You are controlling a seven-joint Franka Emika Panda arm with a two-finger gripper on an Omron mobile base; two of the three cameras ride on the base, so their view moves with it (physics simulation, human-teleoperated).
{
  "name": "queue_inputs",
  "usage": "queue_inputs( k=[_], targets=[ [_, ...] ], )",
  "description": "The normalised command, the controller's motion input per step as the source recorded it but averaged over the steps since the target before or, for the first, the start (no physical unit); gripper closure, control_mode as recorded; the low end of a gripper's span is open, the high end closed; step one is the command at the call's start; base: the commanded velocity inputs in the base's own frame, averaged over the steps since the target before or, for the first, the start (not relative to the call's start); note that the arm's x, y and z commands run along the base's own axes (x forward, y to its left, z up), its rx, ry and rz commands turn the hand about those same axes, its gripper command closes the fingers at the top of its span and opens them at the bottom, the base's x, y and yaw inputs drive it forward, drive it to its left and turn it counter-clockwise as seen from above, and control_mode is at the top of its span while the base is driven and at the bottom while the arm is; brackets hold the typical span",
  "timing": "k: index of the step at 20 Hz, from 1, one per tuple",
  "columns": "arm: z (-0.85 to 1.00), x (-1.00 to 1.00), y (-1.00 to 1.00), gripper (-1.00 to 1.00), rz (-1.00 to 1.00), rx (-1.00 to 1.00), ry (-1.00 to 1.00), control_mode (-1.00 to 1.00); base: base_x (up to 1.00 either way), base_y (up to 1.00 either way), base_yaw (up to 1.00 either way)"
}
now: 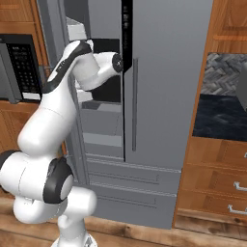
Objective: Retrieve the sausage and cheese from the fridge and place them on the cutting board on the counter.
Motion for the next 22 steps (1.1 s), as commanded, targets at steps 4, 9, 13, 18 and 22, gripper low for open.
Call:
queue_inputs(
  k=[4, 9, 13, 18, 22],
  targets=[
    [0.00, -0.14, 1.00, -1.00, 0.11, 0.01, 0.00, -1.00, 0.00, 0.00, 0.00],
    [0.00, -0.21, 1.00, -1.00, 0.11, 0.00, 0.00, -1.00, 0.00, 0.00, 0.00],
    [0.00, -0.21, 1.00, -1.00, 0.10, 0.00, 0.00, -1.00, 0.00, 0.00, 0.00],
    [0.00, -0.14, 1.00, -1.00, 0.07, 0.00, 0.00, -1.00, 0.00, 0.00, 0.00],
    [-0.07, 0.00, 1.00, -1.00, 0.04, 0.00, 0.00, -1.00, 0.00, 0.00, 0.00]
  ],
)
